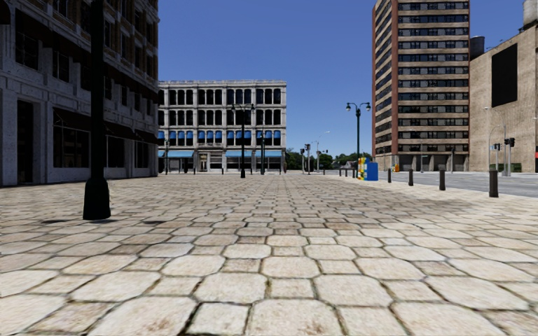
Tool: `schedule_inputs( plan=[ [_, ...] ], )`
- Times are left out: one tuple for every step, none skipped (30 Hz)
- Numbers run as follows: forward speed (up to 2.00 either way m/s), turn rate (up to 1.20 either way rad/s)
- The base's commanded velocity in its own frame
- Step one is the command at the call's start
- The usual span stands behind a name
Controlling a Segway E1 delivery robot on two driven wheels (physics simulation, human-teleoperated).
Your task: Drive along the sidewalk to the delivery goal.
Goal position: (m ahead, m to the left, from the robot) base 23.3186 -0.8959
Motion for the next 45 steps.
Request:
schedule_inputs(
  plan=[
    [1.73,-0.57],
    [1.73,0.0],
    [1.73,0.0],
    [1.73,0.0],
    [1.73,0.0],
    [1.73,0.0],
    [1.73,0.0],
    [1.73,0.0],
    [1.73,0.0],
    [1.73,0.0],
    [1.73,0.0],
    [1.73,0.0],
    [1.73,0.0],
    [1.73,0.0],
    [1.73,0.0],
    [1.73,0.0],
    [1.73,-0.62],
    [1.73,-0.62],
    [1.73,-1.09],
    [1.73,0.0],
    [1.73,0.0],
    [1.73,0.0],
    [1.73,0.0],
    [1.73,0.0],
    [1.73,0.0],
    [1.73,0.0],
    [1.73,0.0],
    [1.73,0.0],
    [1.73,0.0],
    [1.73,0.0],
    [1.73,0.0],
    [1.73,0.0],
    [1.73,0.0],
    [1.73,0.0],
    [1.73,0.0],
    [1.73,0.0],
    [1.73,0.0],
    [1.73,-0.21],
    [1.73,-0.21],
    [1.73,-0.38],
    [1.73,-0.43],
    [1.73,-0.41],
    [1.73,-0.01],
    [1.73,0.0],
    [1.73,0.0]
  ],
)
